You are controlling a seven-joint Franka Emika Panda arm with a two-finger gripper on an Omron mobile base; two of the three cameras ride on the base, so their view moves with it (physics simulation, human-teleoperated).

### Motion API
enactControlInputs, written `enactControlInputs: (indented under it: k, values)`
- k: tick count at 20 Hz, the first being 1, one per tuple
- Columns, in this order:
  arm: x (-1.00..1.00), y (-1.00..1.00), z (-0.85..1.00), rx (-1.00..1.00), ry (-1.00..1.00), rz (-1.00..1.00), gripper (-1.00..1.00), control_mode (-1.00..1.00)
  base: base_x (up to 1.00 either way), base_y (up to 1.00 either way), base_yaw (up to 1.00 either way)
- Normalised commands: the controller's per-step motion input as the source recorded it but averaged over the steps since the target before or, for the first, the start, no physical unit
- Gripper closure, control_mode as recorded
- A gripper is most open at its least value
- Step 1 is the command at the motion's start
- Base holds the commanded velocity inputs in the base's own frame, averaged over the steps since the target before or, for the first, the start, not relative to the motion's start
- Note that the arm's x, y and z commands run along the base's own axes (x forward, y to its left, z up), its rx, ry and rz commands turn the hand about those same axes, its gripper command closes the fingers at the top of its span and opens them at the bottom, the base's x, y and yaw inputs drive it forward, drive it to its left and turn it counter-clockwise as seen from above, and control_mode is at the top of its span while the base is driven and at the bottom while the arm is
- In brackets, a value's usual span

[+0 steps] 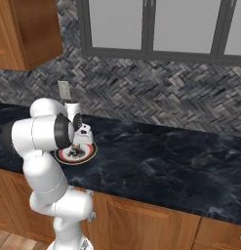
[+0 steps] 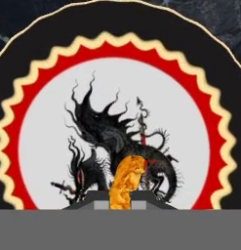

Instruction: Pick shrimp from the fridge and place it on the plate on the counter.

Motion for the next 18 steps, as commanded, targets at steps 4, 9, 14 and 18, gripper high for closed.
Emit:
enactControlInputs:
  k: [4, 9, 14, 18]
  values:
    - [0.36, 0.00, 0.00, 0.00, 0.00, 0.00, 1.00, -1.00, 0.00, 0.00, 0.00]
    - [0.36, 0.00, 0.00, 0.00, 0.00, 0.00, 1.00, -1.00, 0.00, 0.00, 0.00]
    - [0.00, 0.00, 0.00, 0.00, 0.00, 0.00, -1.00, -1.00, 0.00, 0.00, 0.00]
    - [0.00, 0.00, 0.00, 0.00, 0.00, 0.00, -1.00, -1.00, 0.00, 0.00, 0.00]
